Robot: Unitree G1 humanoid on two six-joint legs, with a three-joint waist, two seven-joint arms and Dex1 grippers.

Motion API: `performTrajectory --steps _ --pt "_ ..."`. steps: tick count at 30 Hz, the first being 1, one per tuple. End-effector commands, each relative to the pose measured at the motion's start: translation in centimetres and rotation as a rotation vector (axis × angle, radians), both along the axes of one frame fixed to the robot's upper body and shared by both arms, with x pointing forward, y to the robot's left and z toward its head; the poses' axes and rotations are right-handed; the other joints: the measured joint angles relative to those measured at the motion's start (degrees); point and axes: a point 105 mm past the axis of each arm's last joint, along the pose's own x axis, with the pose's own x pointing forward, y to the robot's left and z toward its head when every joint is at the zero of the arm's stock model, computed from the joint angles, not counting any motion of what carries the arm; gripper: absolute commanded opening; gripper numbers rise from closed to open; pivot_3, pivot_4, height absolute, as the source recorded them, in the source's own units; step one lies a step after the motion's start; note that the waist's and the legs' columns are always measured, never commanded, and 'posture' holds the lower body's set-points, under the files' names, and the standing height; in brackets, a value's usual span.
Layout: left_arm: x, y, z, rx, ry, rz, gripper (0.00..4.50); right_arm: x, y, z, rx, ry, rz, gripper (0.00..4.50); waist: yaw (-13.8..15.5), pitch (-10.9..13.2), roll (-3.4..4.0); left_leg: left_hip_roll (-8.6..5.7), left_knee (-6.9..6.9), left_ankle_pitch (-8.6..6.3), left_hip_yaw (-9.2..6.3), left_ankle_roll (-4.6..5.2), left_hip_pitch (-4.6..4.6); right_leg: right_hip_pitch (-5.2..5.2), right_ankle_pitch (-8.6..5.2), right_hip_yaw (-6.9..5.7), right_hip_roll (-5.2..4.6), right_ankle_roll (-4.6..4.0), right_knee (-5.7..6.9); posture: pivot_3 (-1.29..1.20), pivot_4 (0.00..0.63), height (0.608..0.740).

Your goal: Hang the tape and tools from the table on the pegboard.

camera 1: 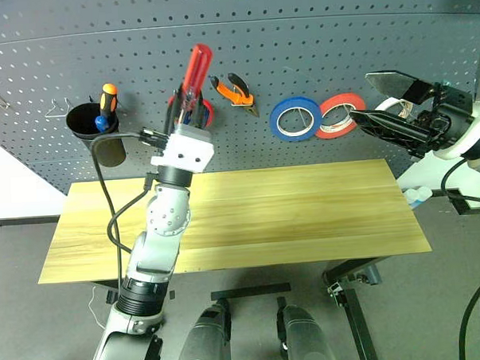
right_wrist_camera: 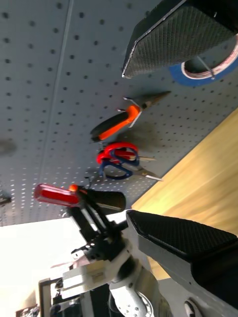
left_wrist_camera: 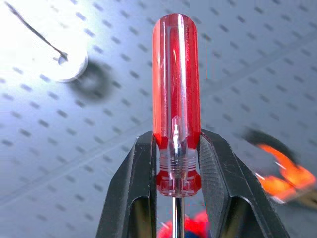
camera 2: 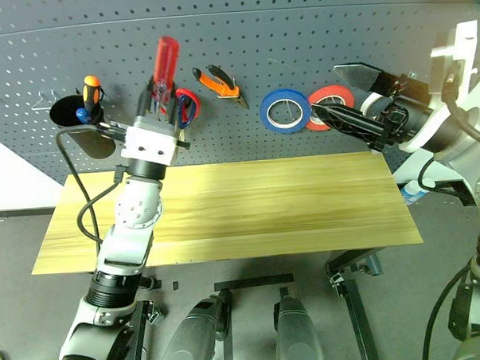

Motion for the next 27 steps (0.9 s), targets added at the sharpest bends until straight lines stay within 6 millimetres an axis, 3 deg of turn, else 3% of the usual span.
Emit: performTrajectory --steps 1,10,18,27 --pt "-1.3 1.3 2.6 -0.006 -0.135 0.052 0.81 -1.0 0.2 1.6 0.008 -0.074 0.038 4.5 0.0 0.0 0.0 0.0 0.0 0.0 0.0 0.0 0.0 0.0 0.0 0.0 0.0 0.0 0.01 -0.06 0.169 0.738" --pt "-1.6 3.2 4.6 0.096 -0.254 0.164 0.81 -0.1 0.0 1.1 -0.008 -0.059 0.015 4.5 0.1 0.0 -0.01 0.0 0.02 0.01 0.01 0.0 0.02 0.01 0.02 0.0 0.02 0.04 0.06 -0.04 0.169 0.738" --pt "-0.2 6.7 5.2 0.119 -0.289 0.29 0.81 0.3 0.1 0.9 -0.014 -0.053 0.013 4.5 0.0 0.0 0.0 0.0 0.02 0.01 0.01 0.0 0.05 0.0 0.03 0.02 0.03 0.05 0.09 -0.04 0.174 0.738" --pt "1.0 9.2 5.8 0.112 -0.337 0.362 0.81 0.3 -0.2 0.8 -0.027 -0.043 -0.007 4.5 0.0 0.0 0.0 -0.01 0.03 0.01 0.01 0.0 0.05 0.0 0.05 0.03 0.02 0.08 0.13 -0.06 0.181 0.738"
